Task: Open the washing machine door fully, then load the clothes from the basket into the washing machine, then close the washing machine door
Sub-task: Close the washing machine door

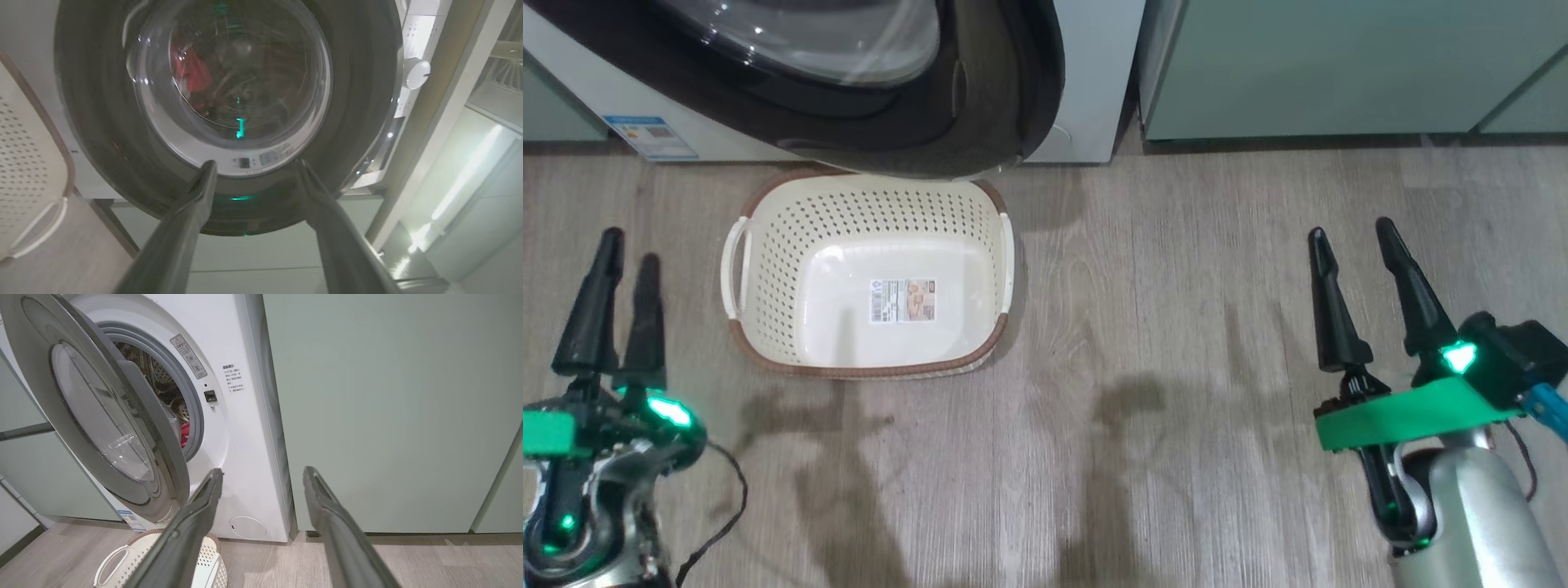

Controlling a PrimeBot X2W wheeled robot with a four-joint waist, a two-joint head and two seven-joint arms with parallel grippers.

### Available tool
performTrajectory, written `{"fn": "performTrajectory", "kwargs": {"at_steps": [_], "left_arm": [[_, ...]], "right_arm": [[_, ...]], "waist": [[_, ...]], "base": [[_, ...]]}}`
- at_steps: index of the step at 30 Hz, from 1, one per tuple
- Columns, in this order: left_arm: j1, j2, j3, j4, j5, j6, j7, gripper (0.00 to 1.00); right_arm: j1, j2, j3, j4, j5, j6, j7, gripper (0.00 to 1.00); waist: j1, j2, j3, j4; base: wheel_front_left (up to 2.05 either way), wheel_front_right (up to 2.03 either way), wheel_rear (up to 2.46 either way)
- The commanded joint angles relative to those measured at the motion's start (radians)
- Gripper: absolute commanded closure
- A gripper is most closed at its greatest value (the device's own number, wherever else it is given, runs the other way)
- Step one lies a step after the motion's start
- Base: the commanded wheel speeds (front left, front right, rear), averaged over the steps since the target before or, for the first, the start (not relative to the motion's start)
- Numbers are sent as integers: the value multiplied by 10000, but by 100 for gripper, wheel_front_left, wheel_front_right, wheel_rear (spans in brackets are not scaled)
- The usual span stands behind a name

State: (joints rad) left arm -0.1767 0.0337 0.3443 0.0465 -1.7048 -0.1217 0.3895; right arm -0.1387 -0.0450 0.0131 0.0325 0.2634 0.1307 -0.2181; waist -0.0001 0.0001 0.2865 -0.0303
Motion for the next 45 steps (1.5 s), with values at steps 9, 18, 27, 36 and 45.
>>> {"fn": "performTrajectory", "kwargs": {"at_steps": [9, 18, 27, 36, 45], "left_arm": [[-5, 445, -1385, -1657, 4845, -89, -3806, 0], [285, 1375, -3153, -1947, 10965, 736, -5956, 0], [1342, 1661, -4156, -1608, 13875, 1994, -6178, 0], [1850, 1697, -4293, -1087, 14297, 2219, -6339, 0], [2009, 1672, -4377, -862, 14306, 2251, -6392, 0]], "right_arm": [[27, -52, -111, -512, -292, 0, 237, 0], [275, -52, -301, -781, -558, 0, 493, 0], [957, -52, -437, -958, -716, 0, 766, 0], [1545, -52, -580, -1193, -816, 0, 995, 0], [1844, -52, -674, -1484, -799, 0, 1155, 0]], "waist": [[1, -1, -461, 68], [1, -1, -1026, 45], [1, -1, -1689, 123], [1, -1, -2144, 236], [1, -1, -2251, 211]], "base": [[0, 0, 0], [0, 0, 0], [0, 0, 0], [0, 0, 0], [0, 0, 0]]}}
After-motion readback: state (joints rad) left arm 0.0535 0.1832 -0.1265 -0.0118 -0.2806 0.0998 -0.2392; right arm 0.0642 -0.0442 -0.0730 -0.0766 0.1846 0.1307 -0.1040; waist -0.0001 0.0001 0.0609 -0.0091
